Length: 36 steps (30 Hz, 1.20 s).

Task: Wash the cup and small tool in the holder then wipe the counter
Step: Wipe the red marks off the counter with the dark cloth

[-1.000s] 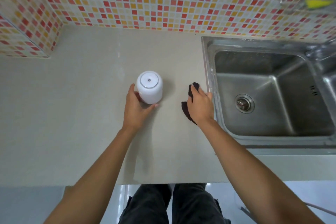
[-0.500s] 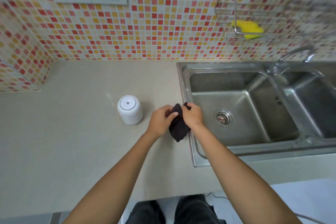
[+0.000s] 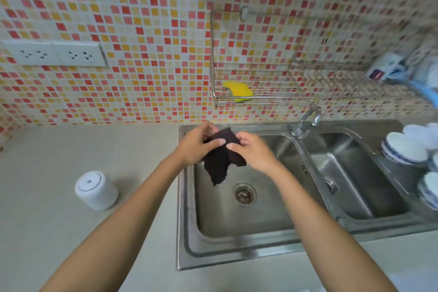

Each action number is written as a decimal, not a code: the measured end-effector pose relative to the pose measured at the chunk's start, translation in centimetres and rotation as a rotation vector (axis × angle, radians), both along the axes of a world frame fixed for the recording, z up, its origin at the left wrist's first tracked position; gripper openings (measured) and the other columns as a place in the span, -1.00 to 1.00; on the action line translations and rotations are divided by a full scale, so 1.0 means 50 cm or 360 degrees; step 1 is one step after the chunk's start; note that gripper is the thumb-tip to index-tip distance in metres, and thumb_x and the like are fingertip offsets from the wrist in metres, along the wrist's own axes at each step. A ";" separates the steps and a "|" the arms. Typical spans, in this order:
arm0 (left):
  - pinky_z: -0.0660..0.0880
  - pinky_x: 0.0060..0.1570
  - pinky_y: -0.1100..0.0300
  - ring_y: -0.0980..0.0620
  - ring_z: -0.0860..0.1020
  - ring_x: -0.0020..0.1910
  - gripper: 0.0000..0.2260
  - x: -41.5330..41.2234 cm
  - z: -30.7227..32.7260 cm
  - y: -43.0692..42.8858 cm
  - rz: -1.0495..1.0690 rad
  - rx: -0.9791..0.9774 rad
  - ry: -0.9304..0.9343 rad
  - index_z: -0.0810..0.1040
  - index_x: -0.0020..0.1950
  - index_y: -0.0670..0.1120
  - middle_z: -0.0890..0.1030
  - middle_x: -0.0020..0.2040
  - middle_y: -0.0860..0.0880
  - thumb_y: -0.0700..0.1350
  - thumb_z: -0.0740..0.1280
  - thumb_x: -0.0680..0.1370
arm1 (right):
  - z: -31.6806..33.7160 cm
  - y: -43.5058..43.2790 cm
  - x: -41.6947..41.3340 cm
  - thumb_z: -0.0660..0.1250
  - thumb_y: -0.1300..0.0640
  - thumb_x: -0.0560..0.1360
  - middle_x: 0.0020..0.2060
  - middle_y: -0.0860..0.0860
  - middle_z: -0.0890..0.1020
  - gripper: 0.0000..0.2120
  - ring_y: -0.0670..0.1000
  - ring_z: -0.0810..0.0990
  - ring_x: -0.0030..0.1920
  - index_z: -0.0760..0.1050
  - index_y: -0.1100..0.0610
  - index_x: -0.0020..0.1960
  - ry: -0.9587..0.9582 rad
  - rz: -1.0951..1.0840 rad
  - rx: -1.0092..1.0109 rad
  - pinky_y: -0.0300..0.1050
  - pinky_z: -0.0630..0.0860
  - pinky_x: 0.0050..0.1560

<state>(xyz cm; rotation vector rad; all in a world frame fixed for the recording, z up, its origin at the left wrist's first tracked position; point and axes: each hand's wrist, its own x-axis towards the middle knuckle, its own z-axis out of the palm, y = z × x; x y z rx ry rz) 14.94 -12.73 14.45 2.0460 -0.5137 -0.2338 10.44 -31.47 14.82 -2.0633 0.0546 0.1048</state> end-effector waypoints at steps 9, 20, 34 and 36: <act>0.55 -0.10 0.13 0.07 0.61 -0.18 -0.86 0.029 0.064 -0.146 0.0074 -0.0315 0.0040 0.57 -0.04 -0.14 0.64 -0.17 -0.01 -0.07 0.41 0.53 | 0.138 -0.214 0.037 0.31 0.16 0.56 -0.14 -0.03 0.68 -0.97 -0.10 0.64 -0.15 0.53 0.07 -0.02 -0.0206 -0.0135 0.0303 -0.19 0.55 -0.18; 0.56 -0.06 -0.08 -0.06 0.59 -0.11 -0.81 0.209 0.225 -0.325 0.0331 -0.0180 -0.0221 0.59 0.03 -0.18 0.64 -0.11 -0.06 -0.06 0.33 0.58 | 0.221 -0.385 0.183 0.36 -0.07 0.51 -0.14 -0.03 0.69 -0.82 0.00 0.66 -0.08 0.58 0.03 -0.15 -0.0414 -0.0497 0.0122 0.00 0.57 -0.05; 0.41 0.12 0.13 -0.13 0.50 0.22 -0.57 0.336 0.146 -0.416 0.0377 0.0463 -0.0357 0.45 0.33 -0.12 0.54 0.26 -0.16 -0.04 0.43 0.51 | 0.179 -0.414 0.322 0.41 0.08 0.49 -0.14 0.08 0.59 -0.84 0.13 0.56 -0.06 0.52 0.17 -0.06 -0.0162 -0.0289 -0.1065 -0.16 0.35 -0.24; 0.32 0.36 0.00 -0.11 0.42 0.34 -0.44 0.330 0.130 -0.425 0.0096 0.0705 -0.0488 0.39 0.42 -0.02 0.47 0.37 -0.10 0.11 0.44 0.47 | 0.165 -0.408 0.318 0.42 0.12 0.48 0.21 0.11 0.56 -0.58 0.16 0.49 0.22 0.46 0.15 0.30 -0.0239 -0.0172 -0.1063 -0.08 0.42 0.08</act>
